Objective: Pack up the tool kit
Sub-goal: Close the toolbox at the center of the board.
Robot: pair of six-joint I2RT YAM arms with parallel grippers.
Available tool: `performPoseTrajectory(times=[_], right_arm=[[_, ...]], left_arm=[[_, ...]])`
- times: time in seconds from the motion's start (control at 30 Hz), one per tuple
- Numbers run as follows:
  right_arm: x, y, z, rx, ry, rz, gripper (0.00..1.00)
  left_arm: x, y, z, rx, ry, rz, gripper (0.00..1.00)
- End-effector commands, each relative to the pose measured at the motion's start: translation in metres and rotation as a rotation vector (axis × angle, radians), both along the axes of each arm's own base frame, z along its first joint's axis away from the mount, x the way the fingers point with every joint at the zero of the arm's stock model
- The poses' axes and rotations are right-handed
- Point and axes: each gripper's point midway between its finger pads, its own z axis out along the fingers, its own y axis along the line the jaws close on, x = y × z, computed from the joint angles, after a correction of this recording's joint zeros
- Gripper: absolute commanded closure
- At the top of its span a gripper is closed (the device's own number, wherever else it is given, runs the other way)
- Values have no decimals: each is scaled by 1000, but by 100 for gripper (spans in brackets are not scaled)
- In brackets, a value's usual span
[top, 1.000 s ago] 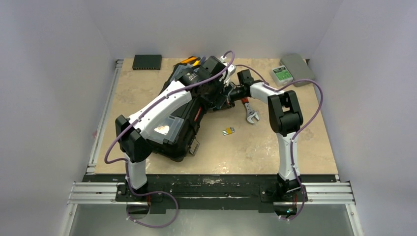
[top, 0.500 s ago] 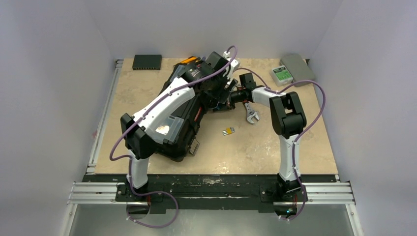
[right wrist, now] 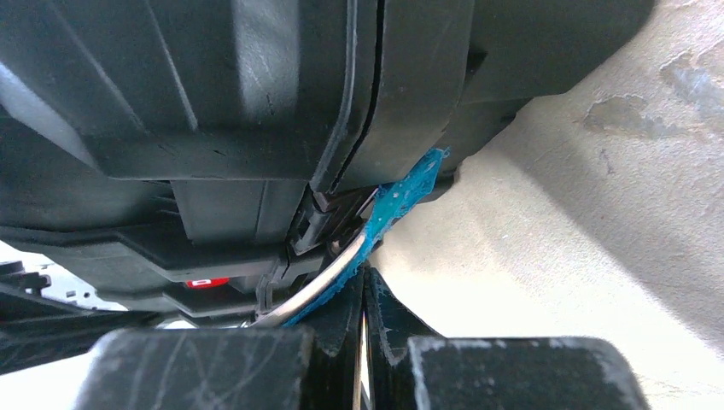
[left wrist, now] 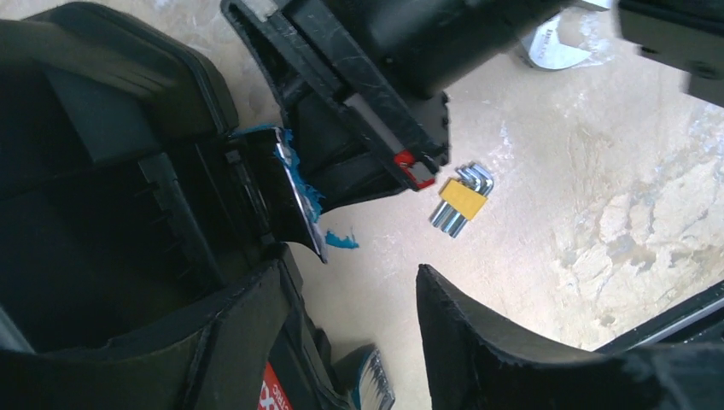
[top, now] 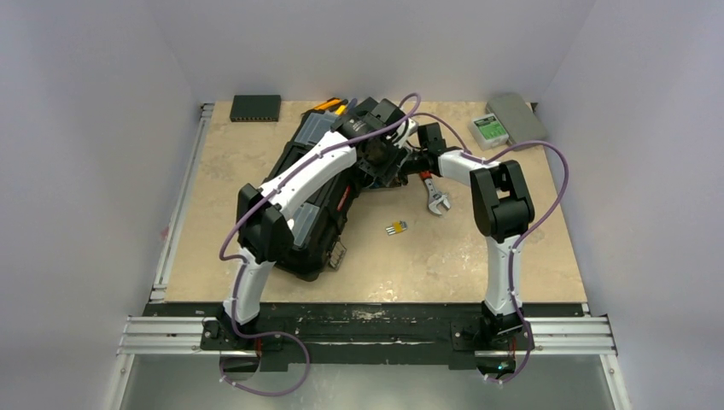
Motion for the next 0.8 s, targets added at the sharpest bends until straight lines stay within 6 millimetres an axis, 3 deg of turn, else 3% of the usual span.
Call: performPoseTrajectory(times=[0.0,0.43,0.6,0.67,0.73,0.77], right_arm=[[3,3,22,24,-63,4,100],[2,4,25,26,-68,6,100],[3,4,28,27,-73,3,100],[2,4,28,23,-75,1,100],[2,3,28,14,-80,-1,100],[2,3,27,6,-81,-3,100]], left_arm=[[10,0,4,-51,26,41,45],[34,10,-20,-11,18,135,57],[36,14,-31,1,42,156,71],[37,19,-32,23,37,172,82],[38,25,-29,39,22,187,100],[38,27,-26,42,13,190,100]])
